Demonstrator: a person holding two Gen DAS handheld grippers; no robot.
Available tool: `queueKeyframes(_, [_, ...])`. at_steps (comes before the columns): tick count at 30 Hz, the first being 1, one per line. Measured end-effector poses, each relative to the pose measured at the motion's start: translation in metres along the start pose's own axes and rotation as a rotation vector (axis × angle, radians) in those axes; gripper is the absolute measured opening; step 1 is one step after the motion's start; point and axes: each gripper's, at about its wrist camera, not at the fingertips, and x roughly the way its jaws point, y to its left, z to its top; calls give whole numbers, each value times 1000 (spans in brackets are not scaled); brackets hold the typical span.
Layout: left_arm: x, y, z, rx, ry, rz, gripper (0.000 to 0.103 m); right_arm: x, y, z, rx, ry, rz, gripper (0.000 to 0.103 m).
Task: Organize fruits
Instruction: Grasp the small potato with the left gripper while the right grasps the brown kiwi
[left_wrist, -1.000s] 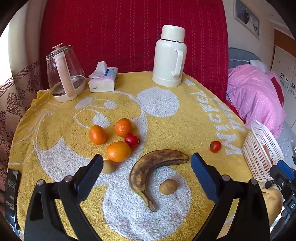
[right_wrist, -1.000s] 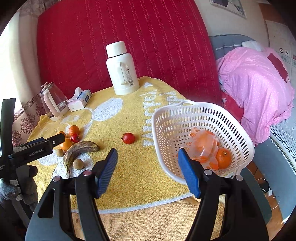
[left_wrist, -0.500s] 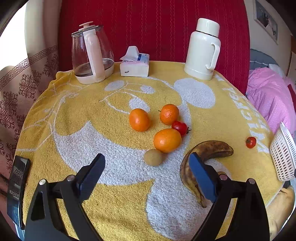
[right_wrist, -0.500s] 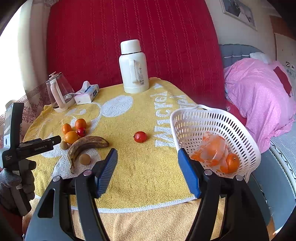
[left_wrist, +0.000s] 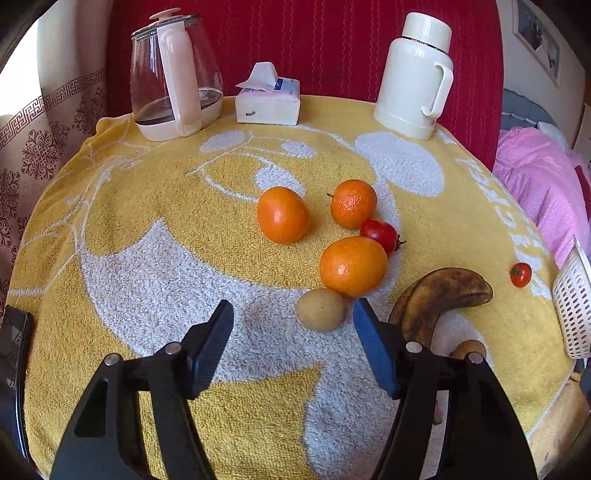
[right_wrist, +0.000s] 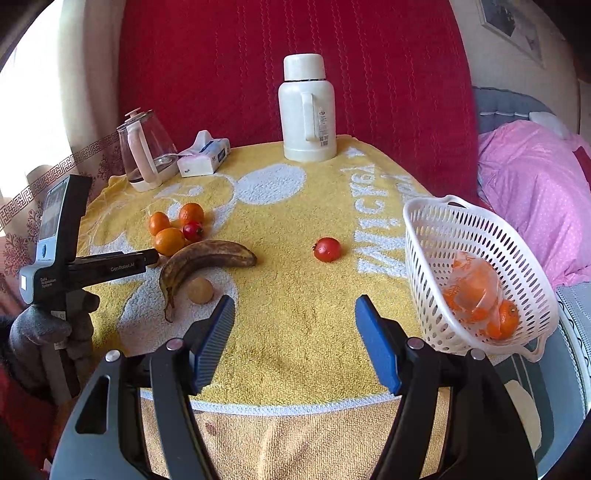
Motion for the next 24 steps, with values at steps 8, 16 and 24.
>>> queueKeyframes(8, [3, -2, -3, 10, -2, -70, 37, 22, 12, -4, -12, 76, 57, 69])
queueKeyframes(16, [-11, -2, -8, 4, -67, -47, 27, 43, 22, -3, -12, 141, 106, 69])
queueKeyframes(24, [-19, 7, -9, -42, -96, -47, 25, 63, 40, 7, -47, 176, 145, 64])
